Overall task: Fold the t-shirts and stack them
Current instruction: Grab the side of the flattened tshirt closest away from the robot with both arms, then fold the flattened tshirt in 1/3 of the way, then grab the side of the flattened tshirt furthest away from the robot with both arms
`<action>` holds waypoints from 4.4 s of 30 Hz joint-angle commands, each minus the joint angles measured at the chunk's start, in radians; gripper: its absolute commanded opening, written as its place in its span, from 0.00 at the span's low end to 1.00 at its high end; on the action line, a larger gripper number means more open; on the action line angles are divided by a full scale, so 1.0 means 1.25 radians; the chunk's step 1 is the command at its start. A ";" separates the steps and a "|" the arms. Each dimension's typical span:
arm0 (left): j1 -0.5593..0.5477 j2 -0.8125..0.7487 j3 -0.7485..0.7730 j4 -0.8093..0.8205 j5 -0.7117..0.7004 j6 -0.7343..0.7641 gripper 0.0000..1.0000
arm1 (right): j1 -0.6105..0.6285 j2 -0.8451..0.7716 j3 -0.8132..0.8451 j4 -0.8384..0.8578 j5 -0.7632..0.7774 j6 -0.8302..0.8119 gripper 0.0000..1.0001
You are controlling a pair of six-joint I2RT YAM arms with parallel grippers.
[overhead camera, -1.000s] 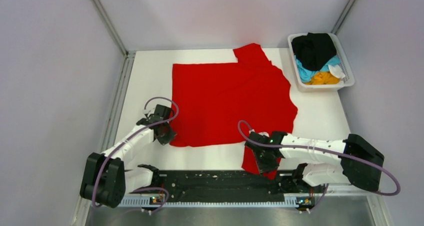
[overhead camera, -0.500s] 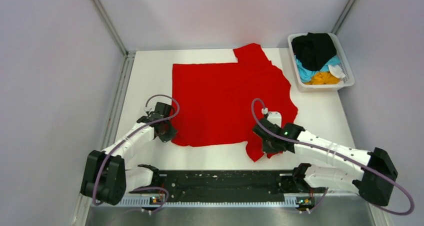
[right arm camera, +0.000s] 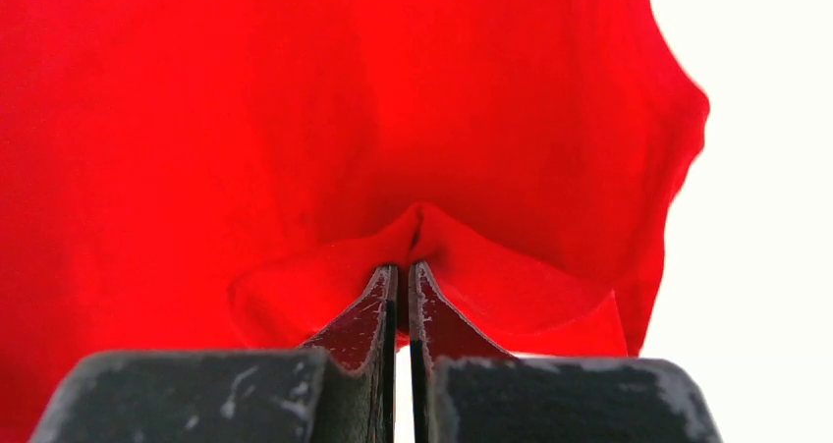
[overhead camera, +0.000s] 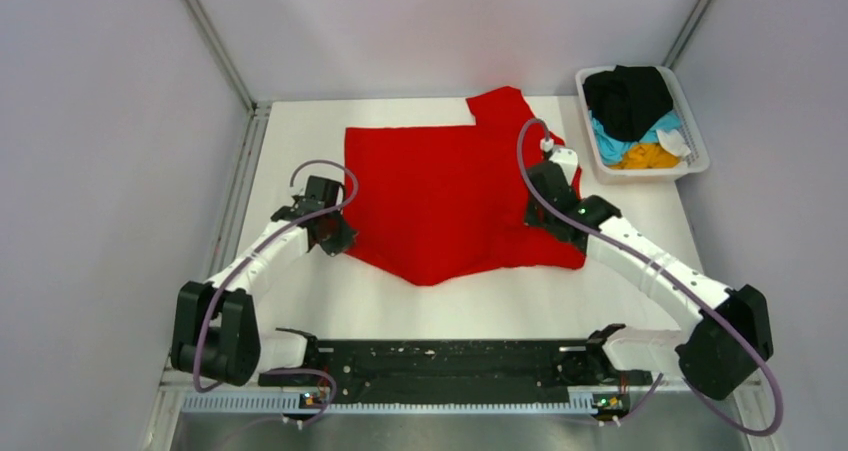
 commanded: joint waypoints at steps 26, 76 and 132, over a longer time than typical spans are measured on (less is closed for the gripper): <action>0.136 0.371 0.332 0.092 0.018 -0.017 0.00 | -0.236 0.490 0.381 0.307 -0.129 -0.336 0.00; -0.084 0.088 -0.163 0.161 0.086 -0.095 0.99 | -0.091 -0.099 -0.375 0.109 -0.288 0.168 0.96; 0.181 0.673 0.670 -0.084 0.113 0.147 0.67 | -0.265 0.746 0.492 0.444 -0.207 -0.159 0.92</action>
